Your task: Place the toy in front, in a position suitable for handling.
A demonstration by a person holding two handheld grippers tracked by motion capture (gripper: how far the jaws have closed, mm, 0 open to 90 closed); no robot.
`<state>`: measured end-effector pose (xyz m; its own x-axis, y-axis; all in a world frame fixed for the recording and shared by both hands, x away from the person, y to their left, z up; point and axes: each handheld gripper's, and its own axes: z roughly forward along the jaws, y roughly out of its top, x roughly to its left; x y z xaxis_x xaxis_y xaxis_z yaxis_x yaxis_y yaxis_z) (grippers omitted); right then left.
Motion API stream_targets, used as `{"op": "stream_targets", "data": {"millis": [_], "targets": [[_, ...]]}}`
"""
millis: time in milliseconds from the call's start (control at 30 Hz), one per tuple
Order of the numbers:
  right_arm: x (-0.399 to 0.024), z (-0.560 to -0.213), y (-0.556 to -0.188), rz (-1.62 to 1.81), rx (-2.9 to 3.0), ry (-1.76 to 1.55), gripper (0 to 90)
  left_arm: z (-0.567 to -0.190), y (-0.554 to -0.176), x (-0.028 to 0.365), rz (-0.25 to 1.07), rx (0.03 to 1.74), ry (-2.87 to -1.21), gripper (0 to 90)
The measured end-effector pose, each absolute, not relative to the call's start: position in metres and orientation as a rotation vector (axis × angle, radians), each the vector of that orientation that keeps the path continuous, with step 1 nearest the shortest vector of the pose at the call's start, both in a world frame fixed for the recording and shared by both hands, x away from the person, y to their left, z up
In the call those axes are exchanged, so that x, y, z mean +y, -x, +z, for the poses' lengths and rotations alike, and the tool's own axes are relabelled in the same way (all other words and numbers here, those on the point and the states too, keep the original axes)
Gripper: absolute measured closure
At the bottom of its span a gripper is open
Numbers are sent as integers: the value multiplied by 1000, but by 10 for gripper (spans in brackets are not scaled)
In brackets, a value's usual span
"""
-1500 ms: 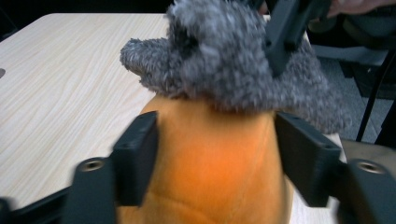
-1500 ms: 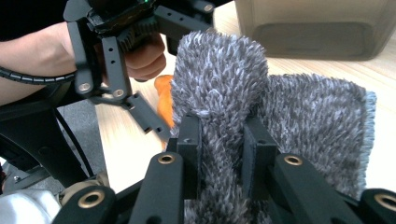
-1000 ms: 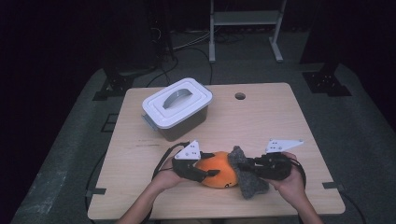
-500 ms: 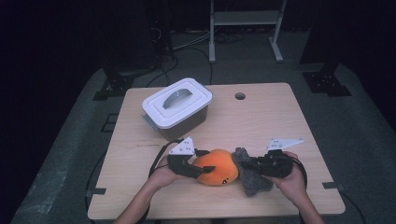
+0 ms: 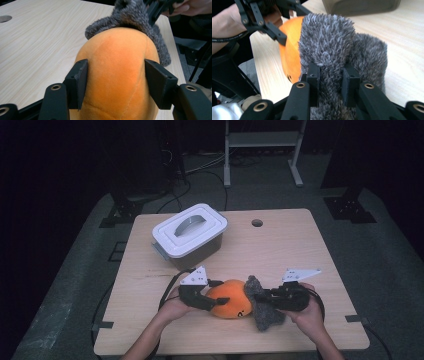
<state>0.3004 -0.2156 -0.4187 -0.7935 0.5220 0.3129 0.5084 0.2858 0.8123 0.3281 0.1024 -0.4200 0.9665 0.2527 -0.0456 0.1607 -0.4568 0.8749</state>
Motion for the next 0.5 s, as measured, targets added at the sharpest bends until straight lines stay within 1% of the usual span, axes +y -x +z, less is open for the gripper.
{"op": "stream_targets", "data": {"millis": [133,200,300,433,467,500], "targets": [[-210,-407,-296,1643,2480,-946,713,-419,-322,94,108,230,-2068,369],[-205,-408,-295,1611,2511,-921,713,-417,-318,91,111,209,-2080,344],[-203,-414,-295,1598,2558,-918,713,-414,-317,89,113,195,-2090,260],[-205,-417,-293,1605,2583,-917,713,-416,-319,87,113,250,-2122,135],[-205,-418,-293,1605,2586,-915,713,-419,-320,87,100,258,-2119,131],[-205,-418,-293,1604,2588,-917,713,-421,-320,87,92,250,-2117,156]]}}
